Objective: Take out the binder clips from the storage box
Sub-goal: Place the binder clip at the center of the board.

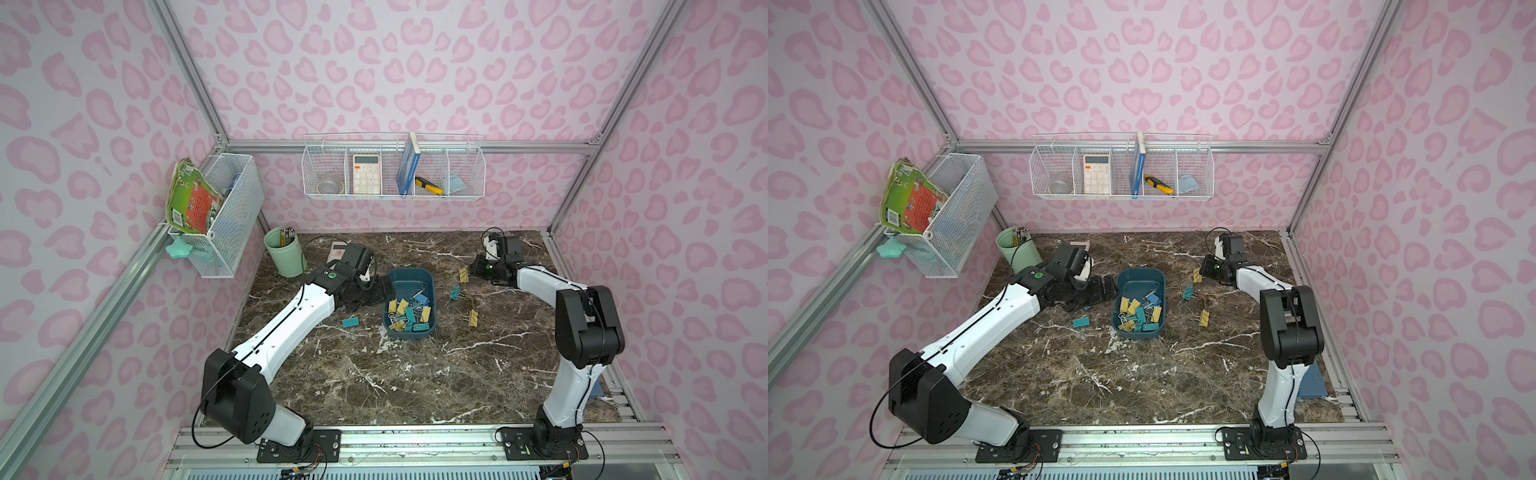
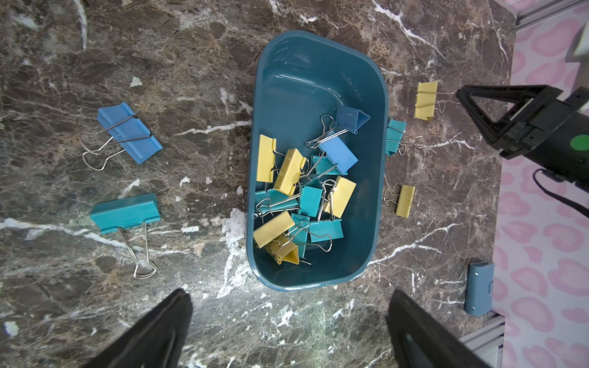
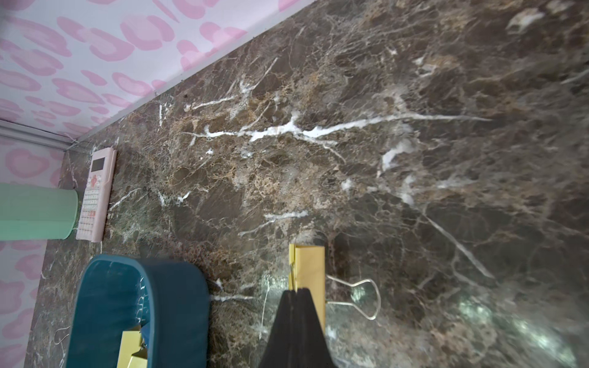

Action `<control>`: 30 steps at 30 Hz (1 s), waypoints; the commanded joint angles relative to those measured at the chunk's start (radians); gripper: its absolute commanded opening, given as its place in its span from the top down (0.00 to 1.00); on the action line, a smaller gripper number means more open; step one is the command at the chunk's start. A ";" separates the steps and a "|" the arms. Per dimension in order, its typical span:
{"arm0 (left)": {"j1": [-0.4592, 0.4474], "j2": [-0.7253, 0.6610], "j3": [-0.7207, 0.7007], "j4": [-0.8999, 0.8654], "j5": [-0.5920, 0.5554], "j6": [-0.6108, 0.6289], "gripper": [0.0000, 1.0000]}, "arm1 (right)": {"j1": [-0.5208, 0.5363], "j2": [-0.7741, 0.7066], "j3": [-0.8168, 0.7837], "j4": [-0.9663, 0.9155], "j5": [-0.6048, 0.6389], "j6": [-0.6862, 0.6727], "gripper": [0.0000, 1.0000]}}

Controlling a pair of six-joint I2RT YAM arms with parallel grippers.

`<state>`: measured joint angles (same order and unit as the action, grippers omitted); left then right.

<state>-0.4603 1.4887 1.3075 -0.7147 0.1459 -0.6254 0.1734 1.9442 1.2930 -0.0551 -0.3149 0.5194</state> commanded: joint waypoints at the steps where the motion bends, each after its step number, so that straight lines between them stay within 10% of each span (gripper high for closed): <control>1: -0.007 0.011 0.011 -0.007 0.014 -0.006 0.01 | 0.001 0.038 0.033 0.025 -0.001 0.006 1.00; 30: -0.062 0.337 0.197 -0.168 0.097 0.278 0.66 | 0.185 -0.444 -0.254 -0.057 0.071 -0.034 0.01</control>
<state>-0.5129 1.8076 1.4902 -0.8349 0.2546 -0.4274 0.3527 1.5246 1.0592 -0.1005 -0.2642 0.4808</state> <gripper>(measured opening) 0.339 0.991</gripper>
